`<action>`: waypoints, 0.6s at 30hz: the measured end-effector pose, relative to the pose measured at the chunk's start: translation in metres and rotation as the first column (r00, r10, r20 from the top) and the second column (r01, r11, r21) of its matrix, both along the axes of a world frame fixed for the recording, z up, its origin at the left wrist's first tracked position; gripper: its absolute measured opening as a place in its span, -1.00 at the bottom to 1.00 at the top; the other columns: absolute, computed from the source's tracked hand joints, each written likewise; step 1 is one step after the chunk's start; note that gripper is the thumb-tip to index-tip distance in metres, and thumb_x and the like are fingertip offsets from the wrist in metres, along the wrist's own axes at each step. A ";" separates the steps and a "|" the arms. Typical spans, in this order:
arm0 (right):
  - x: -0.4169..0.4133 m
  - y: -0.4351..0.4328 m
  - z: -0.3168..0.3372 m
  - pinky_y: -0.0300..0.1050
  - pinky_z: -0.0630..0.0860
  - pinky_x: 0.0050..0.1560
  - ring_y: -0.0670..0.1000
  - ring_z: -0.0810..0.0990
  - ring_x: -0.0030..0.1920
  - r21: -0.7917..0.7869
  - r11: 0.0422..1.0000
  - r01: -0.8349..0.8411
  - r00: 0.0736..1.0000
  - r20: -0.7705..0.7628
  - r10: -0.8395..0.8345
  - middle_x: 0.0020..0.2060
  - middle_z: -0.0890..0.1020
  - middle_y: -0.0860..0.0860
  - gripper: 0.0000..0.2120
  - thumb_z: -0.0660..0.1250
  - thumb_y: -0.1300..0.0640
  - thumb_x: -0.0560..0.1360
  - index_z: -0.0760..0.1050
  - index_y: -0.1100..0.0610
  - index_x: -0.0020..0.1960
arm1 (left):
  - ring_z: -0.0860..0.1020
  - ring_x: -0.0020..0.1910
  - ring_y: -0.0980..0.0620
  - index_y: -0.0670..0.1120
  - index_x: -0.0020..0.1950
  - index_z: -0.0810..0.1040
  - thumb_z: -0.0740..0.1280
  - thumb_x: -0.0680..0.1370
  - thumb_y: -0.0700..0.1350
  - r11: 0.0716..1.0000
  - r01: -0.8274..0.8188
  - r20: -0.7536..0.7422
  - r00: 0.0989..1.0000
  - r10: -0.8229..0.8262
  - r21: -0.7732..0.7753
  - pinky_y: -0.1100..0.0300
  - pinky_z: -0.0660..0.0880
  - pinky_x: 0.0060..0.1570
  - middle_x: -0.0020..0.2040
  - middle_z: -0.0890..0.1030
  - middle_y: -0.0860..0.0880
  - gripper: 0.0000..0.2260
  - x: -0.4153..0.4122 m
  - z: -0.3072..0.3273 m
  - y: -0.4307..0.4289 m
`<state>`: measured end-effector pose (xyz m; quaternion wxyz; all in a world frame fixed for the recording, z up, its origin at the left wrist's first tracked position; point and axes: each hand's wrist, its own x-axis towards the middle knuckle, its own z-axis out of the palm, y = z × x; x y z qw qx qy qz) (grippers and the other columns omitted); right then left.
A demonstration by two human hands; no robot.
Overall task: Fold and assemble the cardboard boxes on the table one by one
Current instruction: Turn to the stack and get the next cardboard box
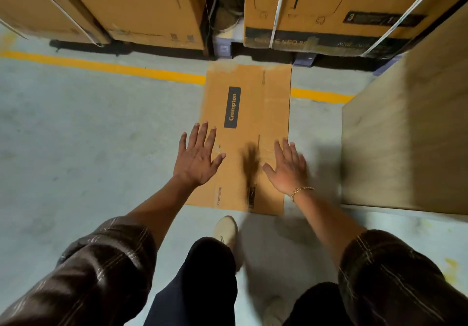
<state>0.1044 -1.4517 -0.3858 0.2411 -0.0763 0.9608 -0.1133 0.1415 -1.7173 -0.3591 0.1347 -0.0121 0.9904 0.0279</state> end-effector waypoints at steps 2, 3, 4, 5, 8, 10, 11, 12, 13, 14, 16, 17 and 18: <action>0.001 -0.003 0.055 0.16 -0.08 0.57 0.08 -0.16 0.62 -0.004 1.000 -0.001 0.999 -0.039 0.001 0.63 -0.14 0.00 -0.25 -0.02 -0.34 0.60 -0.15 -0.01 0.65 | -0.15 0.65 -0.11 -0.03 0.68 -0.12 -0.17 0.63 0.35 1.000 0.000 -0.013 1.000 0.000 0.007 -0.19 -0.12 0.57 0.68 -0.12 -0.09 -0.29 0.004 0.048 0.002; 0.002 -0.004 0.082 0.16 -0.07 0.57 0.08 -0.16 0.62 -0.002 1.000 -0.003 0.998 -0.057 0.003 0.63 -0.14 0.00 -0.26 -0.03 -0.34 0.60 -0.15 -0.01 0.65 | -0.15 0.65 -0.10 -0.02 0.68 -0.13 -0.17 0.63 0.35 1.000 0.002 -0.024 1.000 -0.001 0.011 -0.19 -0.13 0.57 0.68 -0.13 -0.09 -0.29 0.006 0.072 0.003; 0.004 -0.004 0.109 0.17 -0.07 0.57 0.07 -0.16 0.62 0.000 1.000 -0.004 0.998 -0.070 0.004 0.63 -0.14 0.00 -0.26 -0.03 -0.33 0.60 -0.15 -0.02 0.64 | -0.16 0.65 -0.10 -0.02 0.67 -0.13 -0.17 0.63 0.35 1.000 0.003 -0.032 0.999 -0.002 0.019 -0.18 -0.14 0.57 0.68 -0.13 -0.09 -0.29 0.008 0.095 0.004; 0.006 -0.003 0.136 0.17 -0.08 0.57 0.06 -0.17 0.62 0.003 1.000 -0.002 0.997 -0.077 0.003 0.63 -0.15 0.00 -0.27 -0.03 -0.32 0.61 -0.15 -0.02 0.64 | -0.16 0.65 -0.10 -0.01 0.67 -0.14 -0.16 0.63 0.36 1.000 0.005 -0.040 0.999 -0.004 0.029 -0.18 -0.14 0.57 0.68 -0.13 -0.08 -0.29 0.009 0.120 0.006; 0.013 0.006 0.215 0.17 -0.08 0.57 0.07 -0.15 0.62 0.005 1.000 0.019 0.992 -0.127 -0.018 0.64 -0.12 0.00 -0.27 0.01 -0.31 0.61 -0.15 -0.02 0.64 | -0.12 0.65 -0.11 -0.01 0.68 -0.08 -0.12 0.64 0.37 0.998 0.023 -0.083 0.996 -0.019 0.056 -0.19 -0.11 0.57 0.68 -0.09 -0.09 -0.29 0.010 0.195 0.015; 0.016 0.016 0.266 0.18 -0.05 0.57 0.09 -0.11 0.62 -0.007 0.999 0.042 0.986 -0.162 -0.043 0.64 -0.08 0.02 -0.27 0.04 -0.29 0.61 -0.11 -0.01 0.64 | -0.10 0.65 -0.12 -0.01 0.68 -0.04 -0.11 0.64 0.37 0.996 0.048 -0.100 0.994 -0.041 0.074 -0.19 -0.09 0.57 0.68 -0.06 -0.09 -0.29 0.006 0.244 0.023; 0.018 0.021 0.290 0.18 -0.03 0.56 0.10 -0.09 0.62 -0.006 0.998 0.056 0.981 -0.184 -0.056 0.64 -0.05 0.03 -0.27 0.06 -0.29 0.61 -0.09 0.00 0.64 | -0.09 0.65 -0.12 -0.01 0.68 -0.03 -0.11 0.64 0.37 0.995 0.066 -0.111 0.992 -0.056 0.082 -0.19 -0.09 0.57 0.68 -0.05 -0.09 -0.29 0.003 0.266 0.028; 0.020 0.027 0.313 0.19 0.00 0.56 0.12 -0.05 0.62 -0.010 0.998 0.069 0.973 -0.219 -0.070 0.63 -0.02 0.04 -0.27 0.06 -0.29 0.61 -0.06 0.02 0.64 | -0.08 0.65 -0.12 -0.01 0.68 -0.03 -0.10 0.64 0.37 0.992 0.082 -0.125 0.990 -0.070 0.094 -0.19 -0.09 0.56 0.68 -0.05 -0.10 -0.29 0.000 0.289 0.033; 0.023 0.034 0.332 0.19 0.04 0.55 0.14 -0.01 0.62 -0.014 0.996 0.083 0.963 -0.256 -0.084 0.63 0.02 0.06 -0.26 0.05 -0.29 0.60 -0.02 0.03 0.64 | -0.07 0.65 -0.12 -0.02 0.68 -0.02 -0.10 0.63 0.37 0.989 0.099 -0.132 0.988 -0.084 0.106 -0.19 -0.08 0.56 0.68 -0.03 -0.10 -0.29 -0.002 0.309 0.038; 0.025 0.042 0.356 0.20 0.09 0.53 0.15 0.04 0.61 -0.019 0.994 0.108 0.948 -0.300 -0.109 0.62 0.06 0.08 -0.25 0.03 -0.31 0.58 0.02 0.05 0.64 | -0.07 0.65 -0.12 -0.02 0.68 0.00 -0.10 0.63 0.37 0.986 0.125 -0.152 0.982 -0.107 0.111 -0.19 -0.07 0.56 0.68 -0.02 -0.11 -0.28 -0.006 0.333 0.045; 0.029 0.055 0.384 0.22 0.17 0.50 0.18 0.12 0.59 -0.022 0.989 0.145 0.929 -0.341 -0.143 0.60 0.15 0.12 -0.21 -0.03 -0.34 0.53 0.10 0.08 0.63 | -0.08 0.65 -0.12 -0.02 0.68 0.01 -0.10 0.63 0.37 0.979 0.159 -0.167 0.976 -0.138 0.125 -0.19 -0.06 0.56 0.68 -0.03 -0.10 -0.28 -0.014 0.362 0.059; 0.031 0.064 0.396 0.23 0.23 0.48 0.19 0.16 0.58 -0.030 0.986 0.165 0.918 -0.362 -0.165 0.59 0.20 0.14 -0.21 -0.02 -0.34 0.53 0.13 0.10 0.62 | -0.09 0.65 -0.12 -0.01 0.68 0.00 -0.09 0.63 0.37 0.973 0.189 -0.175 0.971 -0.165 0.131 -0.19 -0.07 0.57 0.68 -0.04 -0.10 -0.29 -0.019 0.377 0.069; 0.034 0.076 0.410 0.24 0.28 0.46 0.21 0.20 0.56 -0.039 0.981 0.189 0.903 -0.386 -0.189 0.57 0.24 0.15 -0.22 0.00 -0.33 0.54 0.17 0.11 0.61 | -0.09 0.65 -0.11 0.00 0.68 0.00 -0.08 0.63 0.37 0.964 0.230 -0.196 0.960 -0.201 0.137 -0.18 -0.08 0.57 0.68 -0.04 -0.09 -0.29 -0.023 0.392 0.081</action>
